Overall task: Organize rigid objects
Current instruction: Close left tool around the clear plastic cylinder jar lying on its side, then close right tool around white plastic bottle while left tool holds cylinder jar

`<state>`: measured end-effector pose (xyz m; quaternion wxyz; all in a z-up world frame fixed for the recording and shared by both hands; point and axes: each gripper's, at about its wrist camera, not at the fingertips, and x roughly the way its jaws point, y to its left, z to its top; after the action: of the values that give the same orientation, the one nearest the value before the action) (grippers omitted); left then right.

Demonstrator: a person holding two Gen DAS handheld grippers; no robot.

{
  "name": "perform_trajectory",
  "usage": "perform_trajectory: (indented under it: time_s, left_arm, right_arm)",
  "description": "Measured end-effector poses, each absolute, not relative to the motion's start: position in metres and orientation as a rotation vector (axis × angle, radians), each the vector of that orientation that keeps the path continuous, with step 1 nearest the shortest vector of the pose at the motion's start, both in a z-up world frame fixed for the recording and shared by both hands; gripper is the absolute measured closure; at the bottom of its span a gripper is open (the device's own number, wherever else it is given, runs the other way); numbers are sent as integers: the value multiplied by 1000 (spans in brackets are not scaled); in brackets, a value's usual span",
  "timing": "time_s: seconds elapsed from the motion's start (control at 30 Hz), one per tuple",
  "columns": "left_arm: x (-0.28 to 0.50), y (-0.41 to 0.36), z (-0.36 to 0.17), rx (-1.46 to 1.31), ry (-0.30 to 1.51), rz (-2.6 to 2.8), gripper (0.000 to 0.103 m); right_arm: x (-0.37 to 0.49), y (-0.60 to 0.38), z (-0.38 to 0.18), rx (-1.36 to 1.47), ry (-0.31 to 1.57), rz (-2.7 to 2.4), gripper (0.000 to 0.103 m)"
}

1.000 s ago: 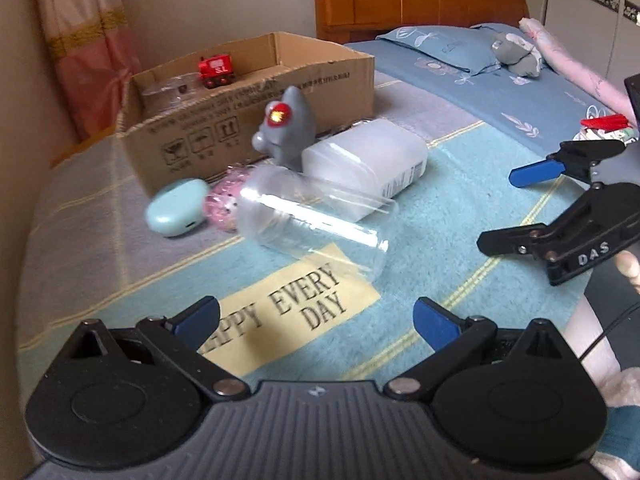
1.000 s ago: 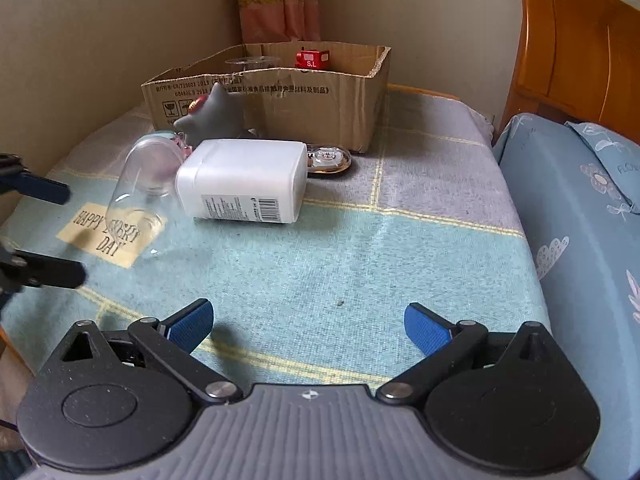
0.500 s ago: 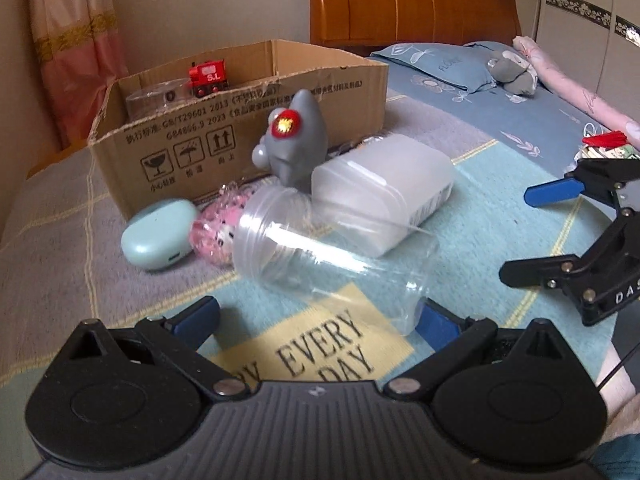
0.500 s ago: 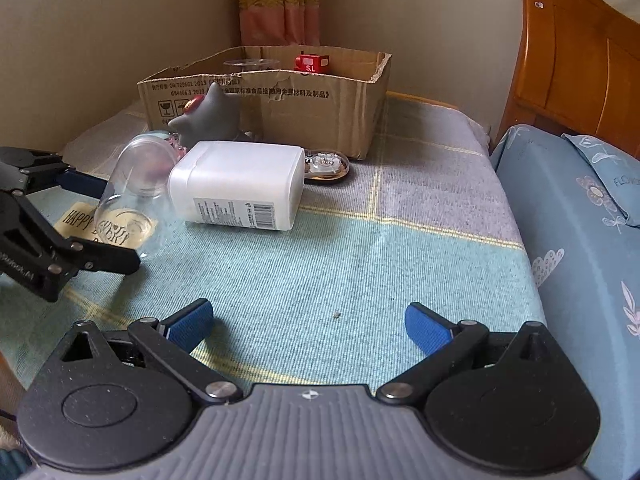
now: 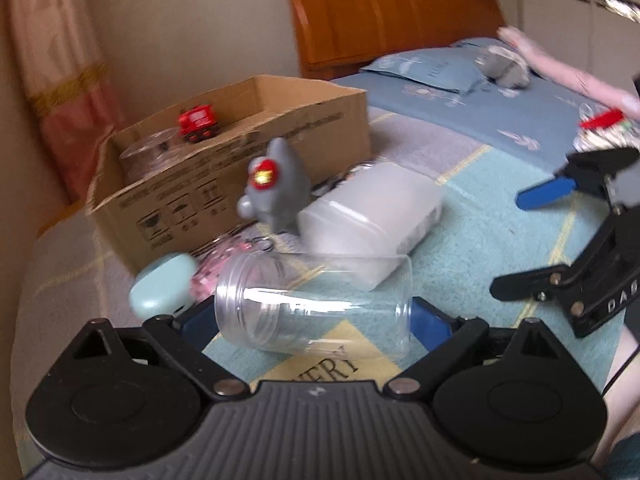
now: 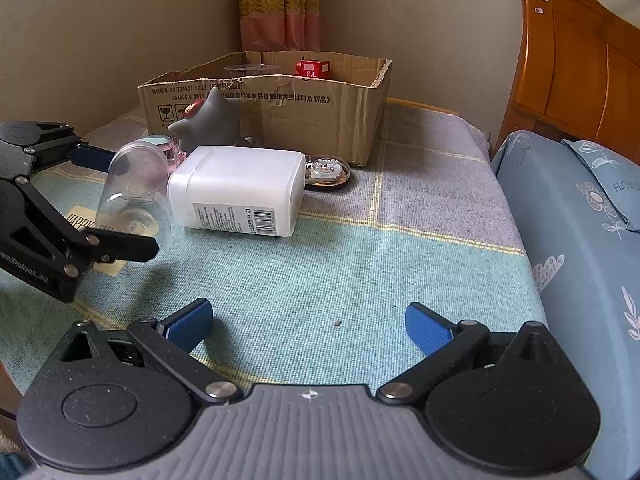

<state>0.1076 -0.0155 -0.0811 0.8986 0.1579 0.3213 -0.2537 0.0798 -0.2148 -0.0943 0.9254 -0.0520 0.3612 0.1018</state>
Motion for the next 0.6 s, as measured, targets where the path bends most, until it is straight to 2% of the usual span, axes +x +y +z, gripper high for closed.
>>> perform_trajectory:
  time_s: [0.23, 0.6]
  left_arm:
    - [107, 1, -76, 236, 758, -352, 7]
    - [99, 30, -76, 155, 770, -232, 8]
  right_arm:
    - [85, -209, -93, -115, 758, 225, 0]
    - [115, -171, -92, -159, 778, 310, 0]
